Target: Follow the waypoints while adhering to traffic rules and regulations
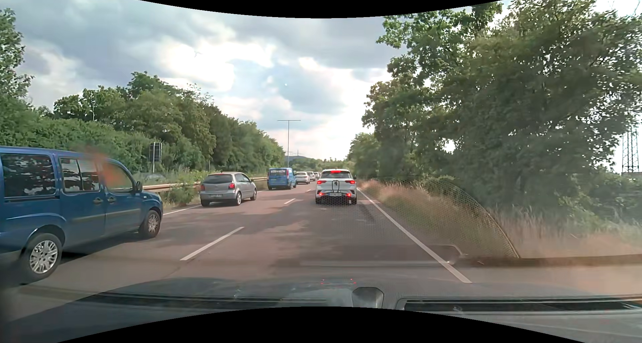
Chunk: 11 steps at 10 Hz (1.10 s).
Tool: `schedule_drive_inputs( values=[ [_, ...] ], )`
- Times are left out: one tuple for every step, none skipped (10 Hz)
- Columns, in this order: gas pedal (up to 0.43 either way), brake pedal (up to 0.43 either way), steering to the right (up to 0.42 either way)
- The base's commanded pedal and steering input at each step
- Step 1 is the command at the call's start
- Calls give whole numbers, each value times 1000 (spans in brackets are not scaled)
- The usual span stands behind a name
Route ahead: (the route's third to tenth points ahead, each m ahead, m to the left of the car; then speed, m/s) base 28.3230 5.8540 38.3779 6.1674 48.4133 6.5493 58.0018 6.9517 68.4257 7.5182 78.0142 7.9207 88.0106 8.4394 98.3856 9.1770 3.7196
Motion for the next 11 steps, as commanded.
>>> schedule_drive_inputs(
  values=[
    [28, 0, -3],
    [28, 0, -3],
    [28, 0, -3],
    [28, 0, -3],
    [28, 0, -3],
    [28, 0, -3],
    [28, 0, -3],
    [28, 0, -1],
    [28, 0, 0],
    [20, 0, 0],
    [0, 0, 0]
  ],
)
